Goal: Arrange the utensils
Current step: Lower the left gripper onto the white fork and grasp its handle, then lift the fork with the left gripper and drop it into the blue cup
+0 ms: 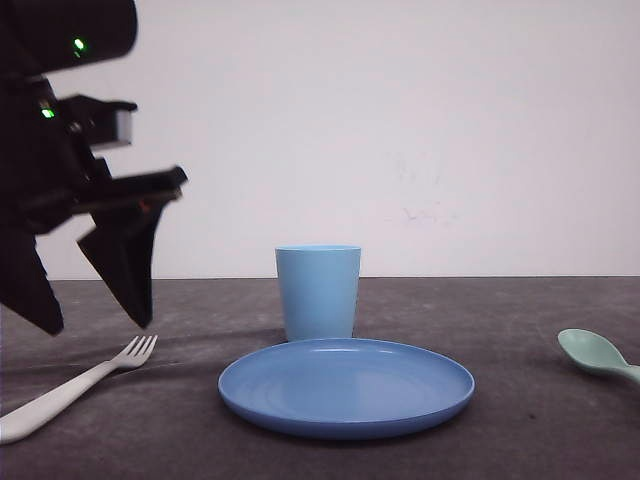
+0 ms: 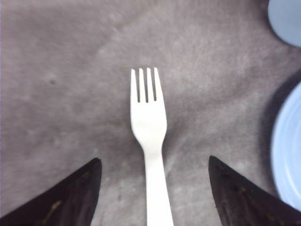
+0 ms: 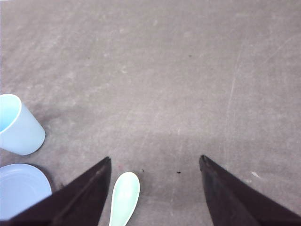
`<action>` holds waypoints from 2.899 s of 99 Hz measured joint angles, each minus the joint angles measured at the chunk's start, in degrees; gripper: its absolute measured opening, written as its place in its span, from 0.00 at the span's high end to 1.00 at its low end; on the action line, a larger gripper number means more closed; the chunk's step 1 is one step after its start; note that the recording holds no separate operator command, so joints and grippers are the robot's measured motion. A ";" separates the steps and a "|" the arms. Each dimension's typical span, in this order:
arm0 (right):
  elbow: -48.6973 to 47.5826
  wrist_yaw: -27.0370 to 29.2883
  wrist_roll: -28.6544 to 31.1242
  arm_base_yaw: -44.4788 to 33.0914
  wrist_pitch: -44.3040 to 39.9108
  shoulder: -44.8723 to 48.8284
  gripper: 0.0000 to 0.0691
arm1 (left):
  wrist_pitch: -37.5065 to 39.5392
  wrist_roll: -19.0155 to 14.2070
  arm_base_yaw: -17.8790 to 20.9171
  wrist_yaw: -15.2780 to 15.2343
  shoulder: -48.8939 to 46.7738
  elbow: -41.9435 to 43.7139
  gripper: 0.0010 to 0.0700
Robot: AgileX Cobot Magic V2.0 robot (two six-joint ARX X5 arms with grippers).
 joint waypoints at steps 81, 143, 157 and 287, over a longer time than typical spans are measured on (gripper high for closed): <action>0.00 0.02 0.00 0.00 -0.68 0.66 0.46 | 2.40 -2.45 -0.46 -0.70 6.40 0.11 0.95; 0.02 0.35 0.00 0.00 0.33 0.68 0.46 | 45.90 7.74 -3.74 -3.39 -9.55 1.03 0.96; 0.02 1.77 0.00 0.00 1.14 1.05 0.46 | 53.86 10.95 -4.09 -3.37 -3.37 1.03 0.96; 0.02 3.02 1.18 4.04 0.07 9.42 0.46 | 67.47 10.38 -6.99 -3.17 16.50 1.03 0.59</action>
